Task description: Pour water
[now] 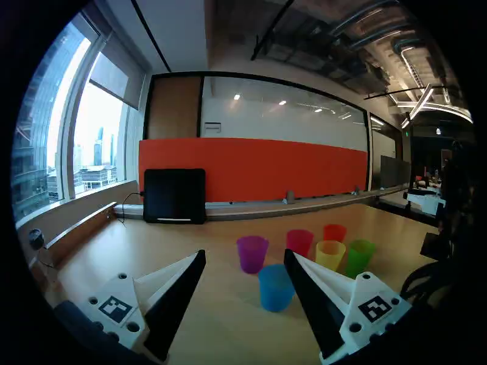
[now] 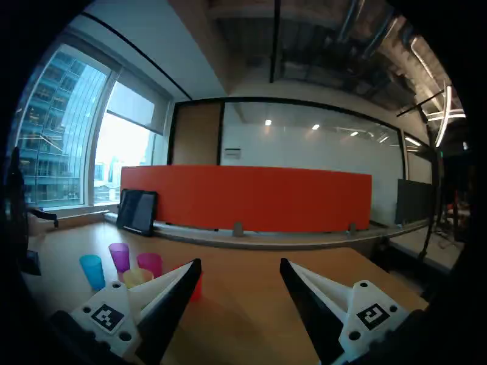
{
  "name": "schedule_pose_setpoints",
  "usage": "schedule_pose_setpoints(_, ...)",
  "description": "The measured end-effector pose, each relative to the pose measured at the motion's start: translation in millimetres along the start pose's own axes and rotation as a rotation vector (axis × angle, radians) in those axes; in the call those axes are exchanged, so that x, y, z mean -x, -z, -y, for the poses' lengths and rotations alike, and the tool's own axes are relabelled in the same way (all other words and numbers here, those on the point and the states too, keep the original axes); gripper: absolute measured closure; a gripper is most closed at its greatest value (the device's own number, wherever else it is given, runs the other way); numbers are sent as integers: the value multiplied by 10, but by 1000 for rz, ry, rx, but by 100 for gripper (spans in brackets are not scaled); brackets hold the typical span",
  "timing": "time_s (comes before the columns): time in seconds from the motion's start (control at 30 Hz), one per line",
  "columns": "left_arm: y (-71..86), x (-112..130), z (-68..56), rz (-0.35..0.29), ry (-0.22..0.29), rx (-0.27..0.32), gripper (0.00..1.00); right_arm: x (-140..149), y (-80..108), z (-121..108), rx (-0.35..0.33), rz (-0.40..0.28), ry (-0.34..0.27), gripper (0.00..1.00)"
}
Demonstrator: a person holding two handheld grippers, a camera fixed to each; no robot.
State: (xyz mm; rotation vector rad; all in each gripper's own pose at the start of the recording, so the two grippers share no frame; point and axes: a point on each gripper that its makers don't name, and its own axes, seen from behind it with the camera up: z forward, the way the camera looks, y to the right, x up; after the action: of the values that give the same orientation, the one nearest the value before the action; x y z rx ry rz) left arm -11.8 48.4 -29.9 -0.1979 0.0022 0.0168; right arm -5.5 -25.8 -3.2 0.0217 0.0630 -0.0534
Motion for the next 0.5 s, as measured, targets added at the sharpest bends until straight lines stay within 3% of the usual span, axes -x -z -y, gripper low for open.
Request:
schedule_pose_setpoints(0.2, -12, -50, -14, -31, 12, -20, 5, -58, 56, -63, 73, -39, 17, 0)
schedule_pose_setpoints(0.5, -37, -96, 103, -73, -5, -91, 5, -65, 148, -17, 105, -62, 35, 0)
